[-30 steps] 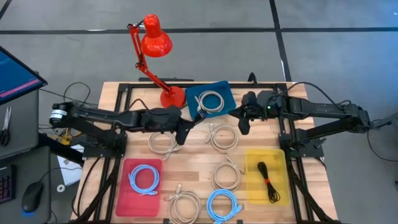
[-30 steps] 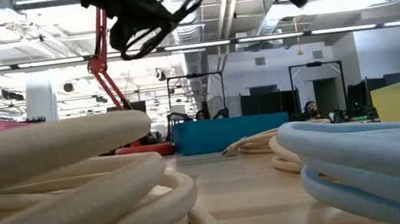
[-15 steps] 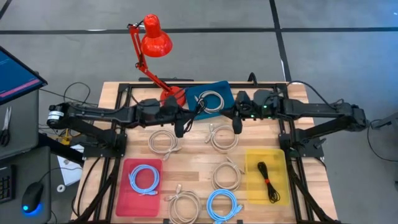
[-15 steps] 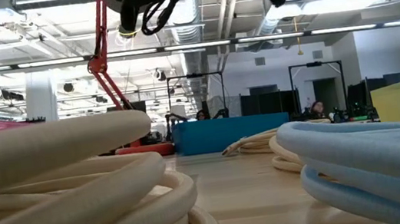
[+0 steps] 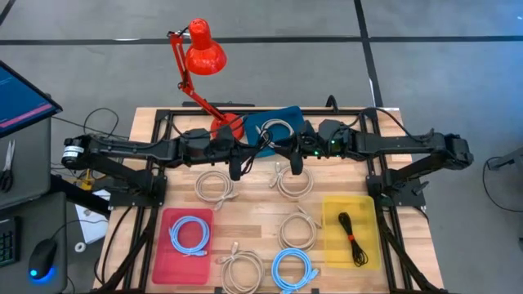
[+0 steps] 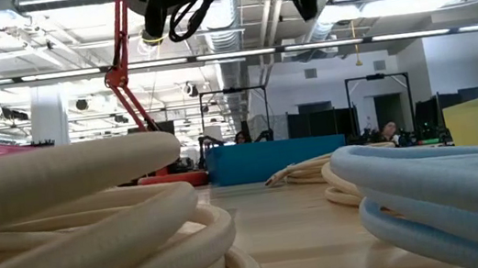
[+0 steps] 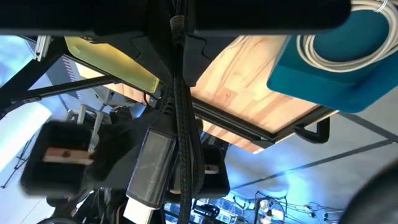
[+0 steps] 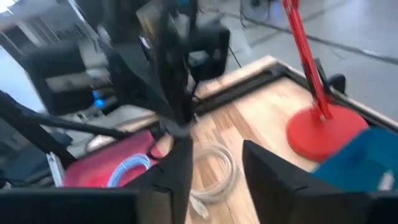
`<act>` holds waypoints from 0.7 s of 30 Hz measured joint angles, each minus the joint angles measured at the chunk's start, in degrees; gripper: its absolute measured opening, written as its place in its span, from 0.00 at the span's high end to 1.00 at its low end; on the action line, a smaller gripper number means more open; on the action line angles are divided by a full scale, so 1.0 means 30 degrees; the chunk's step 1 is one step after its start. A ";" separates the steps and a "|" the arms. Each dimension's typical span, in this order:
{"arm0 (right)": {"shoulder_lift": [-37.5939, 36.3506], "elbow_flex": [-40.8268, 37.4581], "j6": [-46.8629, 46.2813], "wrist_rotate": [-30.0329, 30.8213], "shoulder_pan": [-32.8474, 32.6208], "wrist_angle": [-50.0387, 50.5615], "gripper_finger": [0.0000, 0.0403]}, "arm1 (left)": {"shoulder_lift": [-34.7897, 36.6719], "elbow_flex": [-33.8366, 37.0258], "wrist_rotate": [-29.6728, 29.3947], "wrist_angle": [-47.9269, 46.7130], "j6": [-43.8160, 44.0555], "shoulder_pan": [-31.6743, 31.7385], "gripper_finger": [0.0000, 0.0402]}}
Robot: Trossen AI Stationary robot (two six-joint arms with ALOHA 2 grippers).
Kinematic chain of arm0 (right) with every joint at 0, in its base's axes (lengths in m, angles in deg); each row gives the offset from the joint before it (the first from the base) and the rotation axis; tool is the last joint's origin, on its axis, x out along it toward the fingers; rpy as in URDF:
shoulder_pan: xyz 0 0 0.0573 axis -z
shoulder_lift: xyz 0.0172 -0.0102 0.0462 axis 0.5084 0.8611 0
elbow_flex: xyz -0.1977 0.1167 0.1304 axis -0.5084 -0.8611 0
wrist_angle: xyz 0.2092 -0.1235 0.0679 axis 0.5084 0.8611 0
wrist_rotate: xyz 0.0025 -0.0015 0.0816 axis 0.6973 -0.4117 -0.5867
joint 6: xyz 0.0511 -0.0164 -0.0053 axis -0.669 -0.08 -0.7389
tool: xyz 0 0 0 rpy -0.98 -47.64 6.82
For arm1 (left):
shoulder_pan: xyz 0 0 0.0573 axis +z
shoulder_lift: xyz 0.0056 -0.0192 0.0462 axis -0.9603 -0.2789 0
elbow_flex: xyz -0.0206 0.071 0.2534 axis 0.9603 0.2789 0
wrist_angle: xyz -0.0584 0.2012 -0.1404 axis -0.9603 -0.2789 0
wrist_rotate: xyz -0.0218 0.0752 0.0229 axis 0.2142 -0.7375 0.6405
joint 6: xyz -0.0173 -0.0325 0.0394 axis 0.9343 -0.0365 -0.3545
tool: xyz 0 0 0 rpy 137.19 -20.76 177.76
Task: Sort HDMI cables
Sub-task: Put the black HDMI cable into the yellow bin
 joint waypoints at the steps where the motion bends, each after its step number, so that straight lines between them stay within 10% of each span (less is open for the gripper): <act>1: 0.0009 0.0000 -0.0007 -0.0294 -0.0032 -0.0545 0.63 | 0.0000 0.0000 0.0000 0.0000 0.0003 0.0003 0.97; 21: 0.2814 0.1511 -0.0145 -0.0753 -0.0730 -0.2904 0.60 | 0.0015 0.0030 -0.0155 -0.0042 0.0149 -0.0002 0.97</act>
